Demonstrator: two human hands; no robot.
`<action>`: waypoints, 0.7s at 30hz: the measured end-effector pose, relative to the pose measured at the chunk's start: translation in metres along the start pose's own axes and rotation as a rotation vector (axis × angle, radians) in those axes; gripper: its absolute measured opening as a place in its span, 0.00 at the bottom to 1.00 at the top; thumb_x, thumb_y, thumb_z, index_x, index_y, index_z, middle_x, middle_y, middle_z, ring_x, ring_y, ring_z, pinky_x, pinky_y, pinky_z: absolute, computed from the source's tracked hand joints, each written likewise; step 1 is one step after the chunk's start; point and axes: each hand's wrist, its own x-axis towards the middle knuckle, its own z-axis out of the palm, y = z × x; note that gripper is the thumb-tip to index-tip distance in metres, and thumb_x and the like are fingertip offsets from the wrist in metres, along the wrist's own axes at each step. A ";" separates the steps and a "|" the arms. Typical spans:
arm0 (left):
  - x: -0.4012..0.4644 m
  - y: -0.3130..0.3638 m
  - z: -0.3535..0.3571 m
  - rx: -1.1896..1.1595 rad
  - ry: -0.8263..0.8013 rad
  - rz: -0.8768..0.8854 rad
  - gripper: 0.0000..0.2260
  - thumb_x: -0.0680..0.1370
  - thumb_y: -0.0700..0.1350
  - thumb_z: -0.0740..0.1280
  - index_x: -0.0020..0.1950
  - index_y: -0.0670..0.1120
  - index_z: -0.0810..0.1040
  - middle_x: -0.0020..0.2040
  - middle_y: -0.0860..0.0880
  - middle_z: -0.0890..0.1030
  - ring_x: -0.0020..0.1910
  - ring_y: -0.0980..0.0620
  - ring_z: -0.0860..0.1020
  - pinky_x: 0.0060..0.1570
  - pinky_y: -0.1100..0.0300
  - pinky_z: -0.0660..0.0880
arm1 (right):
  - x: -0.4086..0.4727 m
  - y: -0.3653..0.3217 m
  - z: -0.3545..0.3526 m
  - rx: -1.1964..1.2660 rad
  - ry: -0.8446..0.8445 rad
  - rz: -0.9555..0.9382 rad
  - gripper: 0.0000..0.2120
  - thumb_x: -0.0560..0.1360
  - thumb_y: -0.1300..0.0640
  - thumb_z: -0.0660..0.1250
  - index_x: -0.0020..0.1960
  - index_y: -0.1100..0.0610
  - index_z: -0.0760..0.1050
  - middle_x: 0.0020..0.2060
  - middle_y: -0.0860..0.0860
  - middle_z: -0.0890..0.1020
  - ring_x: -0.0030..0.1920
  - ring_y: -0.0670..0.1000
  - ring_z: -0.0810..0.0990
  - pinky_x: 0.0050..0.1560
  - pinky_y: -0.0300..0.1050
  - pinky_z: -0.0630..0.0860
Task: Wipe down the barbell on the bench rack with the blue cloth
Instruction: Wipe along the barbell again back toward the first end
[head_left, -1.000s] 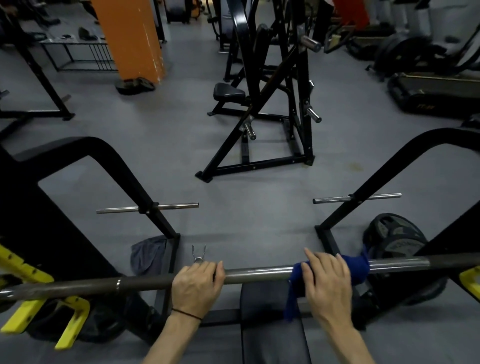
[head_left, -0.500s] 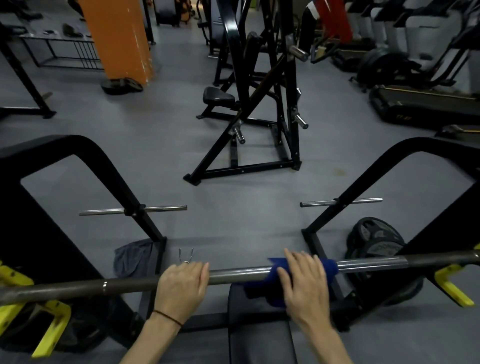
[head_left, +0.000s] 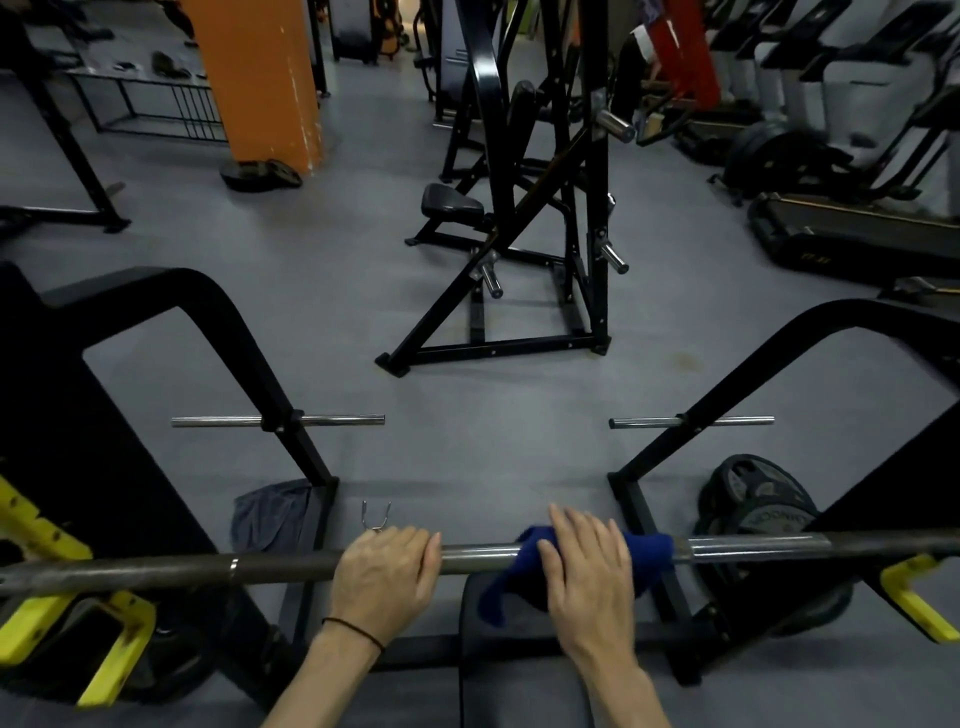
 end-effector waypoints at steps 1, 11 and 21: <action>0.001 0.003 -0.001 -0.004 0.013 -0.023 0.17 0.80 0.50 0.61 0.31 0.50 0.72 0.26 0.51 0.71 0.25 0.49 0.70 0.28 0.54 0.68 | 0.001 -0.007 0.003 -0.003 0.016 0.067 0.30 0.86 0.40 0.46 0.71 0.54 0.78 0.64 0.52 0.82 0.65 0.57 0.79 0.77 0.58 0.59; 0.000 0.000 0.000 0.013 0.021 0.010 0.17 0.81 0.49 0.59 0.32 0.50 0.74 0.27 0.51 0.73 0.25 0.48 0.72 0.27 0.55 0.69 | -0.001 -0.010 0.005 -0.002 -0.036 -0.259 0.26 0.86 0.40 0.49 0.74 0.53 0.75 0.67 0.53 0.81 0.67 0.57 0.78 0.74 0.51 0.61; 0.001 0.005 0.002 -0.007 0.031 -0.012 0.17 0.81 0.48 0.60 0.32 0.49 0.75 0.27 0.50 0.75 0.25 0.48 0.74 0.27 0.55 0.70 | -0.024 -0.077 0.021 0.026 -0.072 -0.203 0.30 0.85 0.37 0.48 0.80 0.52 0.66 0.75 0.48 0.73 0.75 0.52 0.69 0.78 0.56 0.53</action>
